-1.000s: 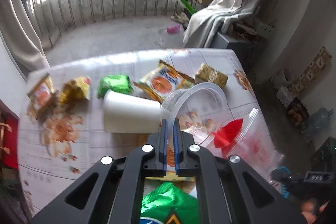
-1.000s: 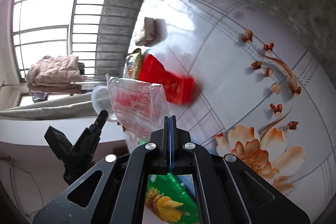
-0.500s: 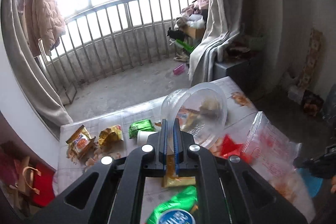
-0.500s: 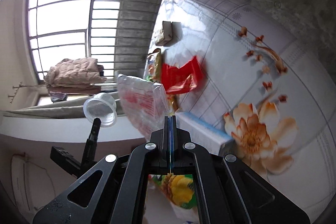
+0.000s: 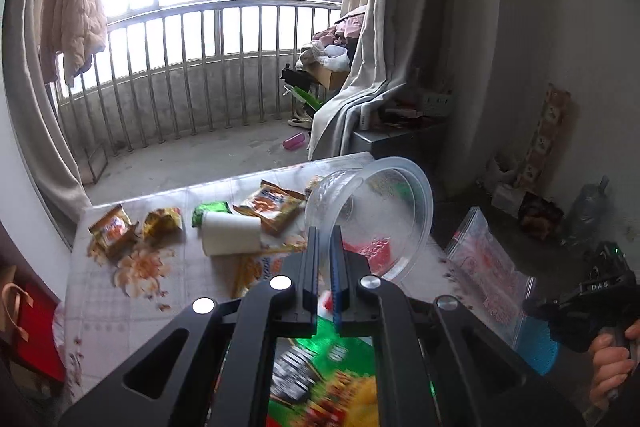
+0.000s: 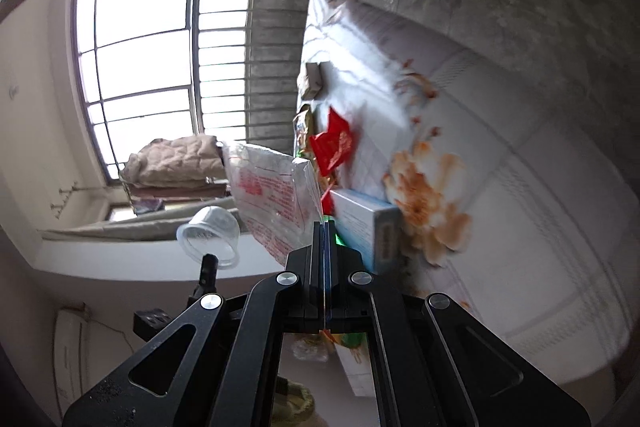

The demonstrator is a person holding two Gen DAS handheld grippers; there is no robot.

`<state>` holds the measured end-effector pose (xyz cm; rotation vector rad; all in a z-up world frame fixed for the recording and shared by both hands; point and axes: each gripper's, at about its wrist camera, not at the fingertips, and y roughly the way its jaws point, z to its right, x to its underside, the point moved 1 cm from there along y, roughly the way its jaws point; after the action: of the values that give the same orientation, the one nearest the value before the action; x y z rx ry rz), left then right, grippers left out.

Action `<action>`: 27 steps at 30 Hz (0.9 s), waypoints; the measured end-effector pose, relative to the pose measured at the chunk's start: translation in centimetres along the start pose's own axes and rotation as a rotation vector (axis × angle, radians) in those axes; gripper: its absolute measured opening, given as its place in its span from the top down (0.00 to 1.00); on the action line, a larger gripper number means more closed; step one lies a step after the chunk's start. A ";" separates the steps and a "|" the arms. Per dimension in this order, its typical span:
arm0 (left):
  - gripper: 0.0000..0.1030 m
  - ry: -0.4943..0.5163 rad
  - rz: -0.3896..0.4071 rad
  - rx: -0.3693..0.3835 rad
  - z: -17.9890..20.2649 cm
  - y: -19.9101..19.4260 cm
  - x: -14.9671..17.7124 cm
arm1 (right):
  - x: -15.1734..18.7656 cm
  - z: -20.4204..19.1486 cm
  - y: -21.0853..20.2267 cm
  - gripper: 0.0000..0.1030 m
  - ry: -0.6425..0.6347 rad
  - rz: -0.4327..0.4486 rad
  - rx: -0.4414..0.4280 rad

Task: Collect trash
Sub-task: 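Carry the clear cup and plastic bag with both tools over the blue basket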

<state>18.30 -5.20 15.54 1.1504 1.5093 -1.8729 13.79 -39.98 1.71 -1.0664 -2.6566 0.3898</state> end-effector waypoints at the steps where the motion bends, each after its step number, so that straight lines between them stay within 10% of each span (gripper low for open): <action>1: 0.96 -0.004 -0.001 0.011 0.4 -0.2 0.3 | 0.1 0.5 -0.6 1.00 0.007 0.009 -0.003; 27: 0.95 0.183 -0.246 0.371 27.4 8.2 6.4 | 1.0 16.6 -19.5 1.00 0.326 0.411 -0.076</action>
<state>12.70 -32.58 6.88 1.3830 1.4941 -2.3433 -4.71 -55.42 -7.13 -1.5561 -2.1784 0.1692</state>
